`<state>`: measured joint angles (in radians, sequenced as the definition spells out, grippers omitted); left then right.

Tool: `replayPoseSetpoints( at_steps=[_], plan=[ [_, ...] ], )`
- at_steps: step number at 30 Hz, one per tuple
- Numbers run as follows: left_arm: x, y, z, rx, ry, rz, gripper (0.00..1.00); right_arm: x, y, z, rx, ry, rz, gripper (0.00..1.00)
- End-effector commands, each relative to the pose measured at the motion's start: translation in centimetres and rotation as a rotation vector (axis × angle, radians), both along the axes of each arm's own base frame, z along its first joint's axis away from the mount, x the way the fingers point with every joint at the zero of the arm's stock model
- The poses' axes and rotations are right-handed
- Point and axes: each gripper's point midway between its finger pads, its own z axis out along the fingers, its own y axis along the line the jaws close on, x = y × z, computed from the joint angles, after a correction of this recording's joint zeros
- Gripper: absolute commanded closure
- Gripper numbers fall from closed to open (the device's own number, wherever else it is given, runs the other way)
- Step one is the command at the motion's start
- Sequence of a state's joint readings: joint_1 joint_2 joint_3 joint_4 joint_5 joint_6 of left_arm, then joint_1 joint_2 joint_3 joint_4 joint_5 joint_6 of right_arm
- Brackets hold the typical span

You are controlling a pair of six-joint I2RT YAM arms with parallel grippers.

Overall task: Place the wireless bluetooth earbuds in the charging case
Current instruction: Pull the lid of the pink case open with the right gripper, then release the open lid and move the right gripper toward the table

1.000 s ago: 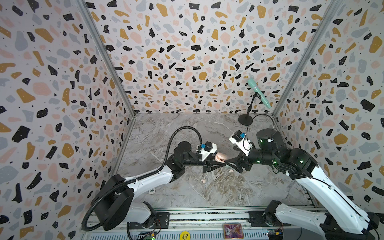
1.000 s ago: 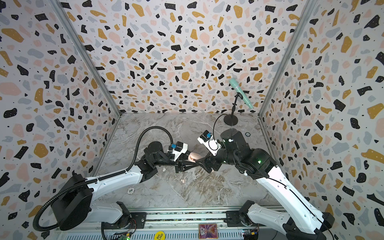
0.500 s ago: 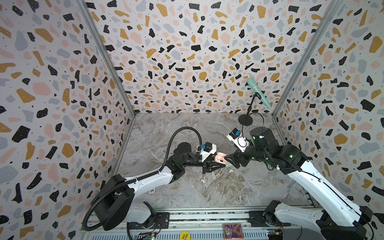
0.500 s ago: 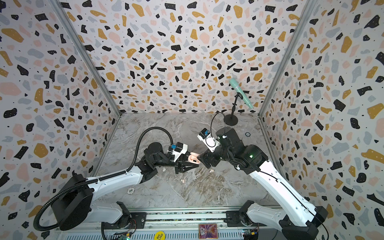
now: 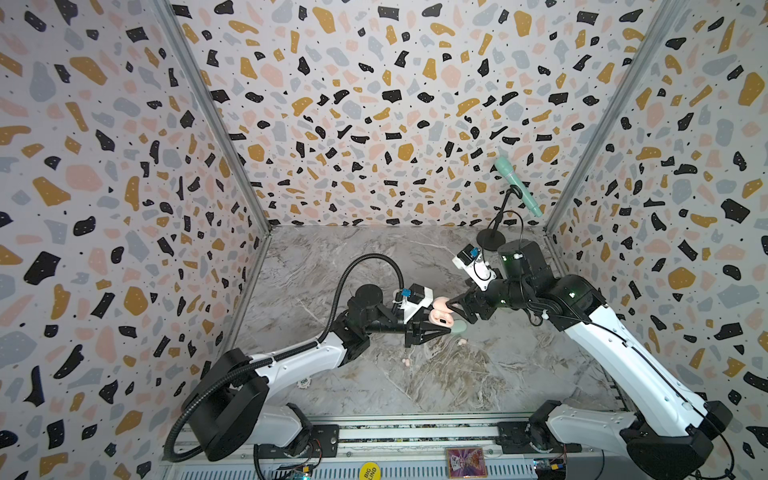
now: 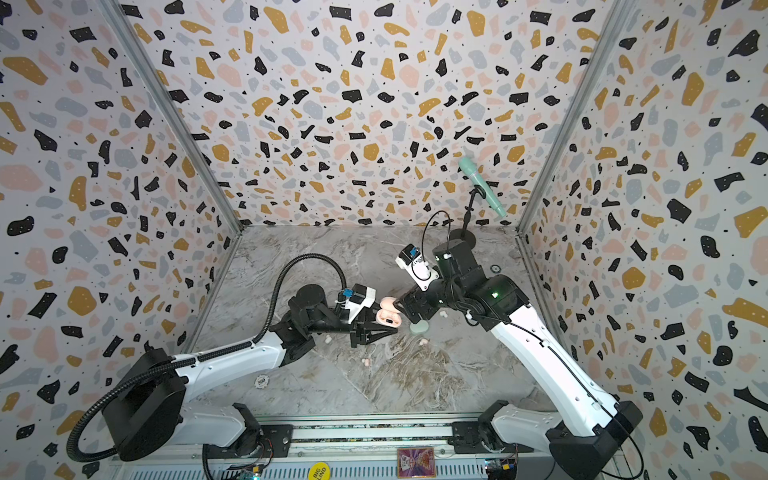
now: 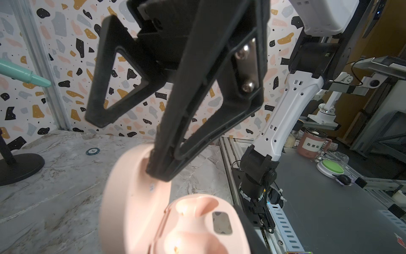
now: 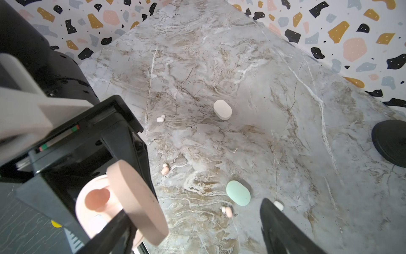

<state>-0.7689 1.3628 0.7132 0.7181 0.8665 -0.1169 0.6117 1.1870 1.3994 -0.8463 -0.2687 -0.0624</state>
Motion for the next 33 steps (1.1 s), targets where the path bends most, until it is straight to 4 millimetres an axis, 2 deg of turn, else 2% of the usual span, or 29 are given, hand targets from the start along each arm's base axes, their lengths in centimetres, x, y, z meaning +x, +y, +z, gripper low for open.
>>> replayPoseSetpoints(
  at_steps=[1,7,12,23,33],
  plan=[
    [-1.7,0.1,1.4,-0.049,-0.058,-0.066,0.77,1.5,-0.6,1.7,0.035,-0.044,-0.044,0.14],
    [-1.7,0.0,1.3,-0.058,-0.036,-0.065,0.77,1.5,-0.4,1.0,0.053,-0.005,-0.035,0.13],
    [-1.1,-0.3,0.8,-0.032,-0.041,-0.045,0.77,0.9,-0.2,1.9,0.081,-0.017,-0.006,0.11],
    [-0.2,-0.7,0.3,-0.003,-0.019,-0.015,0.75,-0.3,0.2,2.2,0.104,0.002,0.037,0.06],
    [0.6,-0.2,-0.7,0.005,0.035,0.034,0.76,-1.2,0.3,2.8,0.132,0.021,0.053,0.04]
  ],
)
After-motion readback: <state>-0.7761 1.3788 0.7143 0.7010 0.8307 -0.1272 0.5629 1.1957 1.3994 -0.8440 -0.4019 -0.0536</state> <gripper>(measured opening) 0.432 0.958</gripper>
